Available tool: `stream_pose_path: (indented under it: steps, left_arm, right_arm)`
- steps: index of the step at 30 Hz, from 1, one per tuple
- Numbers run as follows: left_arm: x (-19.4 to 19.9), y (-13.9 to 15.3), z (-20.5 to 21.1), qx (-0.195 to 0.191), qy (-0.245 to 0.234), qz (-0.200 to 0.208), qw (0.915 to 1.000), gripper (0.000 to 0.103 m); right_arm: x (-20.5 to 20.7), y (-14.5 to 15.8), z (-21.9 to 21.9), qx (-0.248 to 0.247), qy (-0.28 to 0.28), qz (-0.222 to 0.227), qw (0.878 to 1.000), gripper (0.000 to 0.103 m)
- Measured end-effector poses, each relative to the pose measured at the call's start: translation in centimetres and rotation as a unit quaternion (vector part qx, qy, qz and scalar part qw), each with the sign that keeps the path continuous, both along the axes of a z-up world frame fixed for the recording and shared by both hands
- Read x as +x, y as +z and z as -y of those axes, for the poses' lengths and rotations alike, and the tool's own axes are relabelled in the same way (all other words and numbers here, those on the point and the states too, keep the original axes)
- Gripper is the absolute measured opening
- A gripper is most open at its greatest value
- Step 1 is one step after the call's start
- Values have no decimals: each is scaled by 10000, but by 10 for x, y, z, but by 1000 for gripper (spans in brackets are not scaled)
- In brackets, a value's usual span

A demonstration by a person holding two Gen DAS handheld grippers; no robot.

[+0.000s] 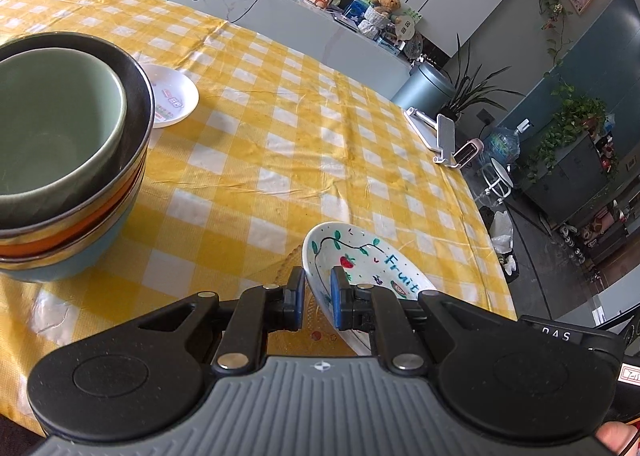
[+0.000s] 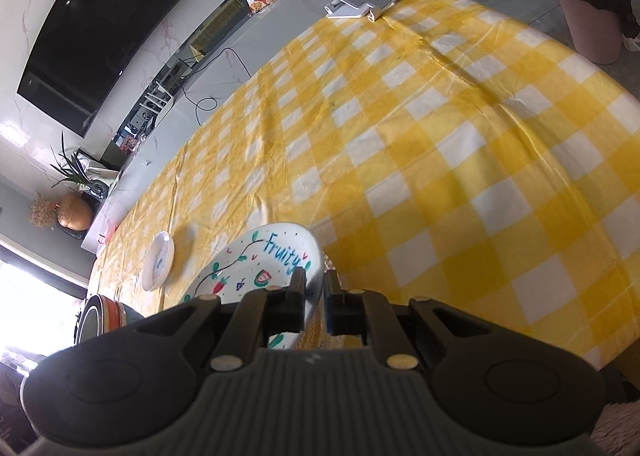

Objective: Organize plates and bowls
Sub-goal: 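Carry the Fruity plate with both grippers and lower it onto the glass plate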

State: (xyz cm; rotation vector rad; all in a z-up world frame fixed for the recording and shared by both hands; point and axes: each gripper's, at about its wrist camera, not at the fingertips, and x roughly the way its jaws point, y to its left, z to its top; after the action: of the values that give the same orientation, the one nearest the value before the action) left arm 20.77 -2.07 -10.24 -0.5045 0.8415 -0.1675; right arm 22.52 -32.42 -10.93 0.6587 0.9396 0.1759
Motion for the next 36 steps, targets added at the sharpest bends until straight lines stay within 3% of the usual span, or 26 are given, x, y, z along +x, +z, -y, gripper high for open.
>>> stream_pose_path:
  steps: [20,29,36]
  left_arm:
    - [-13,-9,11,540,-126,-66,9984,15]
    - [-15,-8,21,1041,-213,-15,9943,15]
    - [-16,-12,25,1208,-252,-11,9924,15]
  right_arm:
    - [-3,0,-23,-896,281,76,9956,7]
    - [-5,3,-37,-1448,462,257,9880,8]
    - [-6,4,-47,-1839,562,351,9807,8]
